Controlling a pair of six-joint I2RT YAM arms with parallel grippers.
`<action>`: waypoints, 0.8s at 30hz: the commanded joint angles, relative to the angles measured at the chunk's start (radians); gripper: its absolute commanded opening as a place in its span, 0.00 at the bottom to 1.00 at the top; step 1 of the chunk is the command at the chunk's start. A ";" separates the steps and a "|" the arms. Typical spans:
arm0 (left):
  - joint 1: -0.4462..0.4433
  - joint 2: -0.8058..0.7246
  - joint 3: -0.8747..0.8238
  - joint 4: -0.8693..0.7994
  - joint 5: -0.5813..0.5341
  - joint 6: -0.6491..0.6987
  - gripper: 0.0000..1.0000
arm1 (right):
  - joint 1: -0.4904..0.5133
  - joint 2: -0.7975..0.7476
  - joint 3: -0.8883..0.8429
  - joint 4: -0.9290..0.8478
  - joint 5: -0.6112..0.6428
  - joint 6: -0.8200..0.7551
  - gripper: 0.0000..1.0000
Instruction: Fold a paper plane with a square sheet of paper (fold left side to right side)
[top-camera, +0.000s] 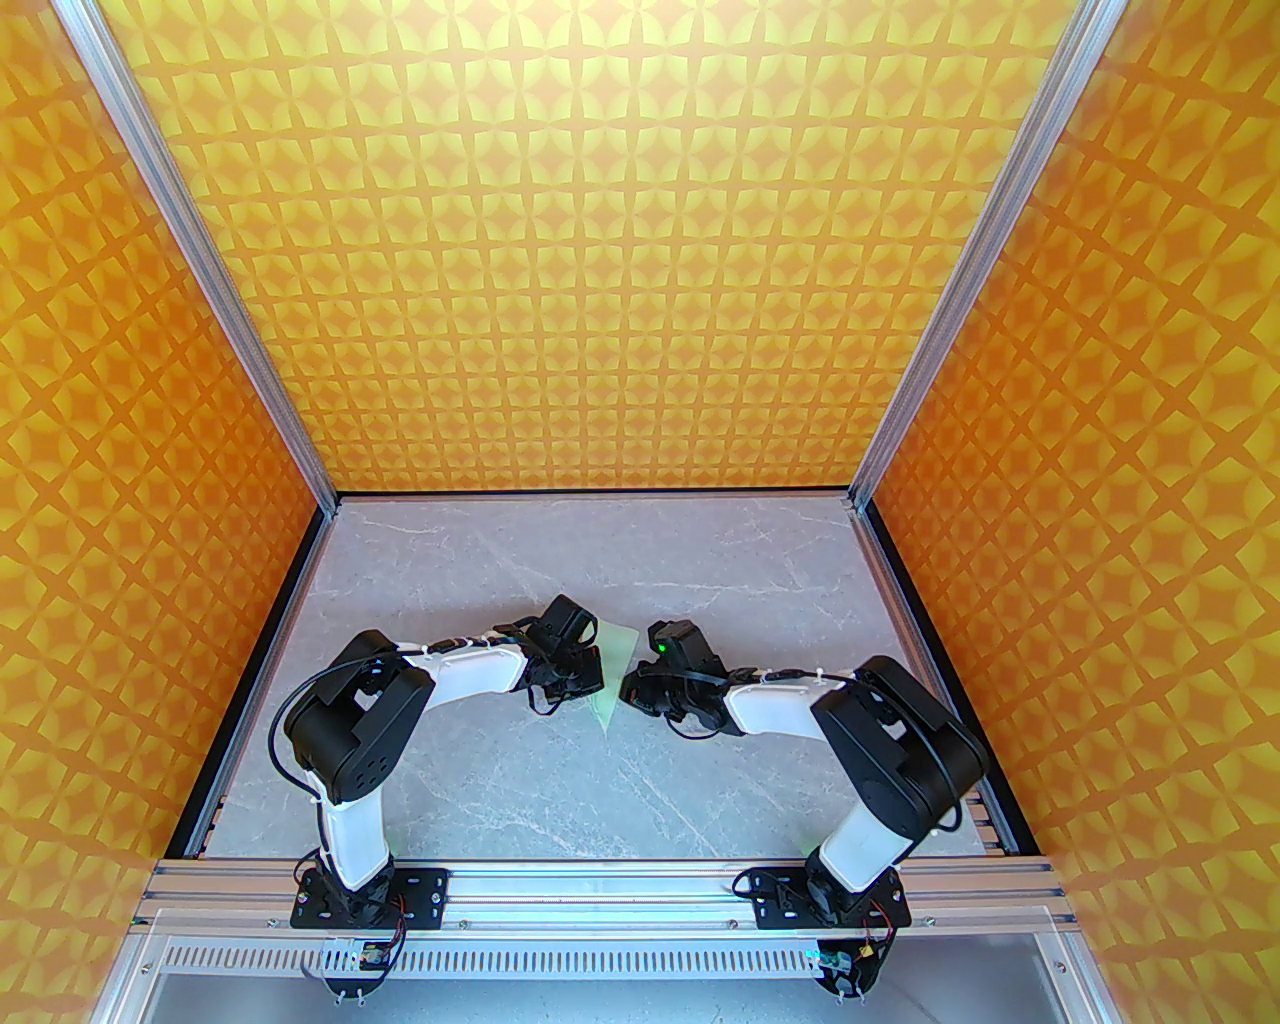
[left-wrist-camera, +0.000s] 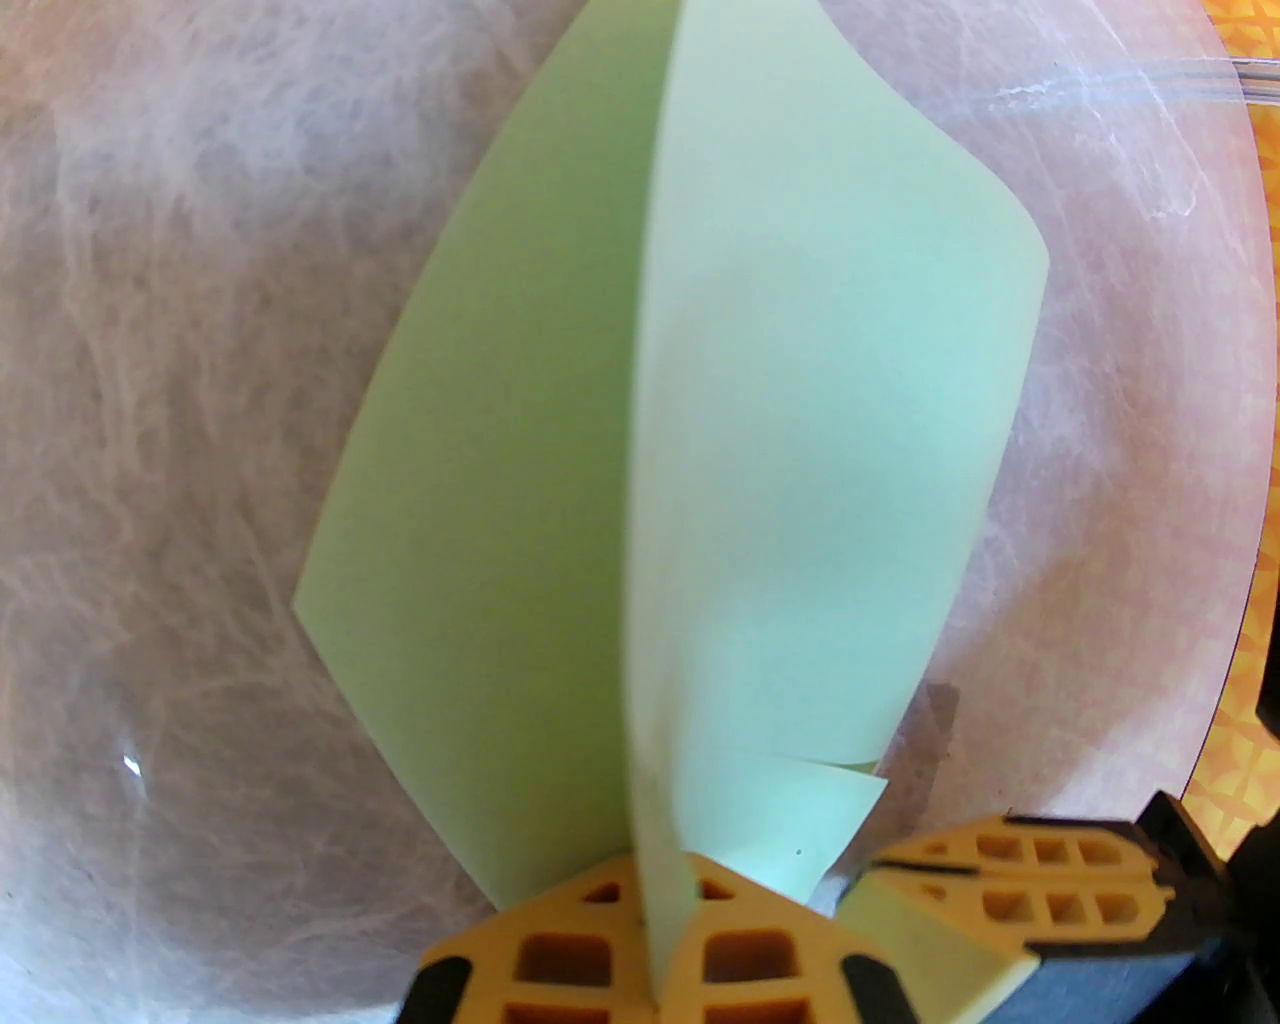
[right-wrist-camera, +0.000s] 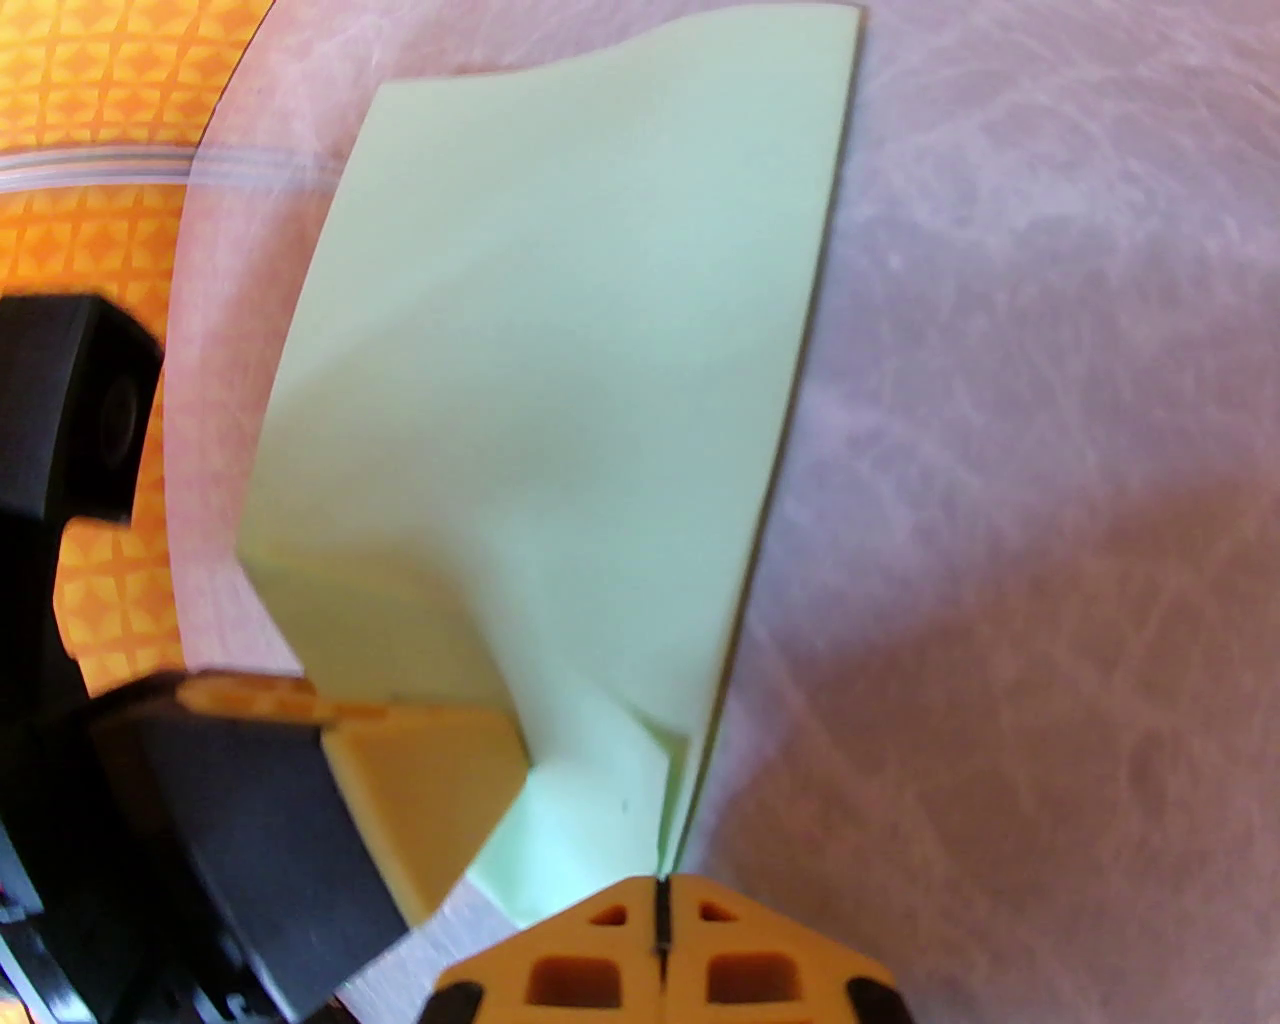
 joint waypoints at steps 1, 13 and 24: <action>-0.006 -0.009 -0.008 -0.017 -0.021 0.005 0.00 | -0.010 0.020 0.015 0.061 -0.002 0.035 0.00; -0.008 -0.004 -0.006 -0.016 -0.019 0.007 0.00 | -0.019 0.060 0.054 0.055 -0.021 0.023 0.00; -0.009 -0.001 -0.003 -0.020 -0.018 0.008 0.00 | -0.019 -0.022 0.031 -0.002 0.043 -0.006 0.00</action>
